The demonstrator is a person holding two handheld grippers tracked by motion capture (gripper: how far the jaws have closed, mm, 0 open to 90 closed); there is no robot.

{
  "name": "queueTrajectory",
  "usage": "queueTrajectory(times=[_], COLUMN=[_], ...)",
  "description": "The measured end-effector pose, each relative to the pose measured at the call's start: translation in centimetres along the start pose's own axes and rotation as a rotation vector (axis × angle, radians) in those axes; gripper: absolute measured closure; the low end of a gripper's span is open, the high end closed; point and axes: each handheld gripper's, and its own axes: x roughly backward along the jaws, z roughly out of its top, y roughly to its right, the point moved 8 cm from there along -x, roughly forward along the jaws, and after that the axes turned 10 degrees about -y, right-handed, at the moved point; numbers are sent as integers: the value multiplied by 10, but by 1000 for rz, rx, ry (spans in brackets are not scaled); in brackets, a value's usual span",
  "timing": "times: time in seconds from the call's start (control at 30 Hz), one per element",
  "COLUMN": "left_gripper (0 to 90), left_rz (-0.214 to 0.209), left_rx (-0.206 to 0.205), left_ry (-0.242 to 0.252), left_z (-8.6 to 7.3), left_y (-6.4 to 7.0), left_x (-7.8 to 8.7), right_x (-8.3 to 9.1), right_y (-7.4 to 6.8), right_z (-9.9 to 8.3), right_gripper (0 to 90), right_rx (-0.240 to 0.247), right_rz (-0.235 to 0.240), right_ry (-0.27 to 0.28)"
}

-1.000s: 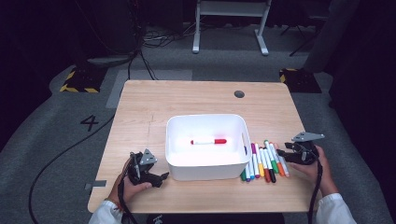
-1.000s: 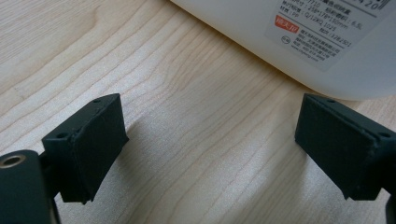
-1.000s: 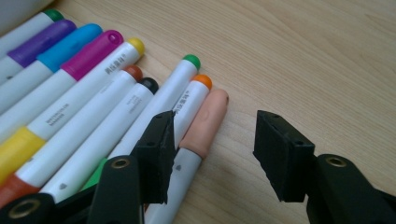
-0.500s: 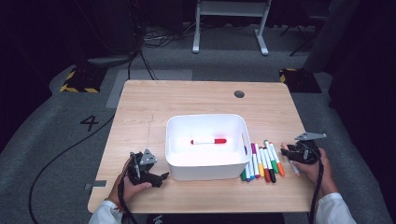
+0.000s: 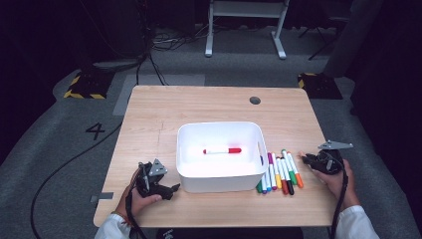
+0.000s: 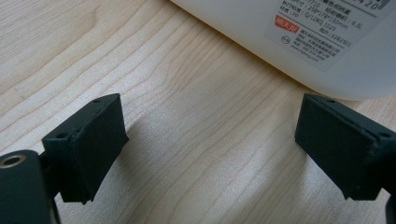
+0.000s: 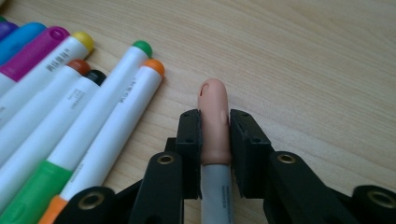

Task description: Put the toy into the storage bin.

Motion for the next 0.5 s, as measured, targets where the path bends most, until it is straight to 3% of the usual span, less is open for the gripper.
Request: queueTrajectory(times=[0.5], left_gripper=[90], left_rz=[0], left_rx=[0], left_ry=[0], left_z=[0], left_y=[0], left_x=[0], right_x=[51], right_y=[-22], right_z=[31], right_gripper=[751], right_rx=[68], right_rz=[55], right_ry=[179])
